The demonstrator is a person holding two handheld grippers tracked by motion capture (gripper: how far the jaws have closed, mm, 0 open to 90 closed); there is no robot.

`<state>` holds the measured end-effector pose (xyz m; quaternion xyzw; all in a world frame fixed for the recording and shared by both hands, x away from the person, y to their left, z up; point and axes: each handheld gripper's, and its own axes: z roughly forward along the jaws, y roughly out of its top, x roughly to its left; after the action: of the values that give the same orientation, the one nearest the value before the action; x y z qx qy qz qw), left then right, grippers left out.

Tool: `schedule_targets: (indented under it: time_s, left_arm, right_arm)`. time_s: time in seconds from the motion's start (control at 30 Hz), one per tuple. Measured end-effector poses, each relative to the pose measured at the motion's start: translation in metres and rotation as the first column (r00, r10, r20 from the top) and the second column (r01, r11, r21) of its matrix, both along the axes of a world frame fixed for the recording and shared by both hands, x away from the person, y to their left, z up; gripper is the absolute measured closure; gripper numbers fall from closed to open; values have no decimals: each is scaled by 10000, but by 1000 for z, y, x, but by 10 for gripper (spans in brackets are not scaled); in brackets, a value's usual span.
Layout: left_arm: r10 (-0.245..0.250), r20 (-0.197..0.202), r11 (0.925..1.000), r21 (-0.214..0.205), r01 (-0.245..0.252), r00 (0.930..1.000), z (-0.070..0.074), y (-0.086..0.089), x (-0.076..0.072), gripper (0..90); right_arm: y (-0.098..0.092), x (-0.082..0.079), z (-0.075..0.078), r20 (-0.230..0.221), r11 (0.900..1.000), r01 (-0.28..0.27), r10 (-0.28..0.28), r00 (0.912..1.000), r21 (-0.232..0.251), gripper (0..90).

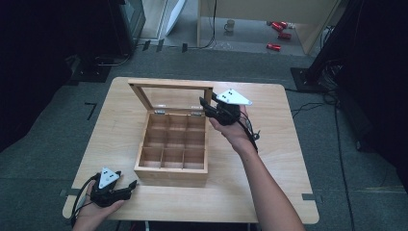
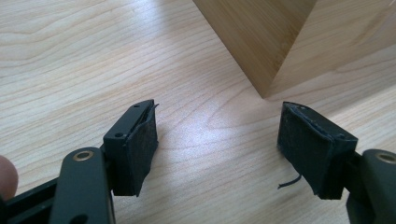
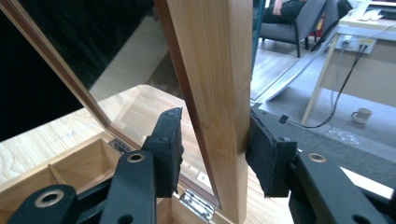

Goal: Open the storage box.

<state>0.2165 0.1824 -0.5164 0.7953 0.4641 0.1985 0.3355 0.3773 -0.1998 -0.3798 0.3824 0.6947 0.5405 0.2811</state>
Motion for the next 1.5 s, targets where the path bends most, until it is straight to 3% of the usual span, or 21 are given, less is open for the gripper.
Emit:
schedule_targets:
  time_s: [0.33, 0.87, 1.07, 1.3, 1.5]
  left_arm:
    - [-122, 20, 9999, 40, 122, 9999, 0, 1, -1, 269]
    - [354, 74, 9994, -7, -354, 9993, -1, 12, -3, 249]
    - [458, 129, 9989, -34, -458, 9989, -2, 15, -4, 245]
    - [576, 163, 9983, -59, -575, 9982, -2, 16, -5, 243]
    - [576, 170, 9983, -44, -576, 9982, -2, 17, -5, 243]
  right_arm:
    - [-3, 20, -6, -241, 9994, 11, -2, 9997, 352, 598]
    - [-2, 48, -7, -726, 9926, 980, -928, 9930, 717, 672]
    - [0, 59, -7, -1038, 9880, 1288, -1198, 9874, 849, 673]
    - [2, 75, -9, -1600, 9778, 1767, -1577, 9744, 1123, 673]
    - [2, 79, -10, -1719, 9757, 1848, -1633, 9715, 1178, 673]
